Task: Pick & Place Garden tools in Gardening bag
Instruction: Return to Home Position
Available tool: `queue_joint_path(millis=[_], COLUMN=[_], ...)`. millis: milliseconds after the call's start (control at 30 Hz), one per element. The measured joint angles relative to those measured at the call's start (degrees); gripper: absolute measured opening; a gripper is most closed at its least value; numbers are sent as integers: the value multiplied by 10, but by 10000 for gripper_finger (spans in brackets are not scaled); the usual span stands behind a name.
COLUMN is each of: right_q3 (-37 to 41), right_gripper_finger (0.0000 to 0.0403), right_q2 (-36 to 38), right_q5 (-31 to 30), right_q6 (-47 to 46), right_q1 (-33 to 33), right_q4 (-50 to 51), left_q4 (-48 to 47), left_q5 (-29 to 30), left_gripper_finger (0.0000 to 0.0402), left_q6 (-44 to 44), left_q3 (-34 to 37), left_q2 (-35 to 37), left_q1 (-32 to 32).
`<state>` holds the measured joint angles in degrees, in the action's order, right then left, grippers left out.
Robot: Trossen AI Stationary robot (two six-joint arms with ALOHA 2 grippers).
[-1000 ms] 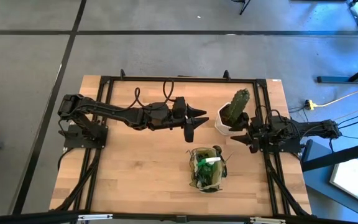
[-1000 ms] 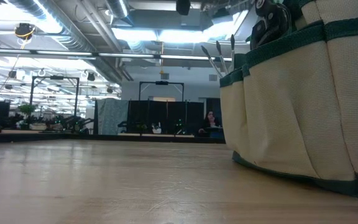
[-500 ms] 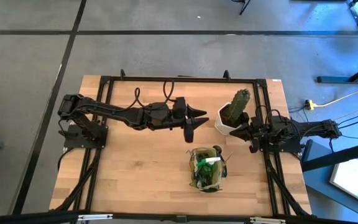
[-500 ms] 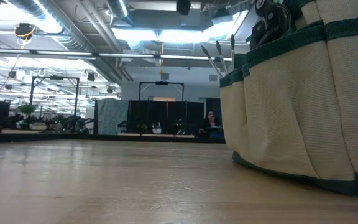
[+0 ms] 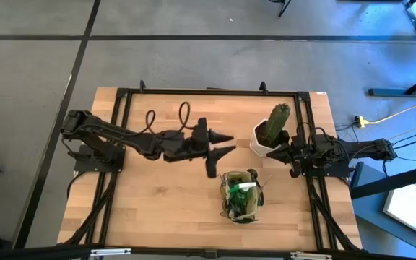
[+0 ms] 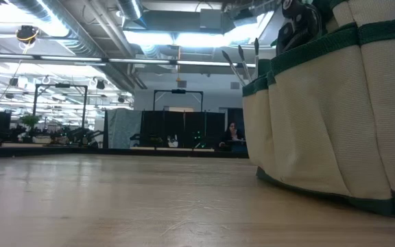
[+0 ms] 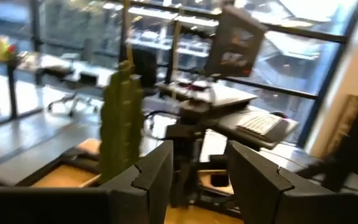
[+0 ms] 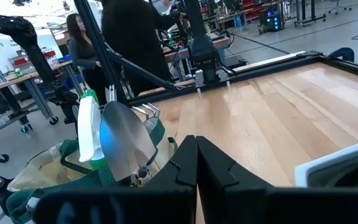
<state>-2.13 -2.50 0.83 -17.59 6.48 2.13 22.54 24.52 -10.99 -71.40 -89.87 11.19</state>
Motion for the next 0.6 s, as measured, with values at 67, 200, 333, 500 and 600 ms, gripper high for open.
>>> queue_joint_path(millis=[67,200,333,500,600], right_q3=[0,0,0,0,0], right_gripper_finger=[1,1,1,1,1], right_q2=[0,0,0,0,0], right_q5=[-1,-1,-2,-2,-2], right_q6=[0,0,0,0,0], right_q1=[0,0,0,0,0], right_q4=[0,-1,-1,-2,-2], left_q4=[20,101,230,390,480], left_q5=[-5,-46,-66,-76,-80], left_gripper_finger=[145,145,145,145,145], left_q6=[19,46,48,63,53], left_q3=[21,103,218,356,436], left_q2=[13,42,64,72,72], left_q1=[14,37,45,26,9])
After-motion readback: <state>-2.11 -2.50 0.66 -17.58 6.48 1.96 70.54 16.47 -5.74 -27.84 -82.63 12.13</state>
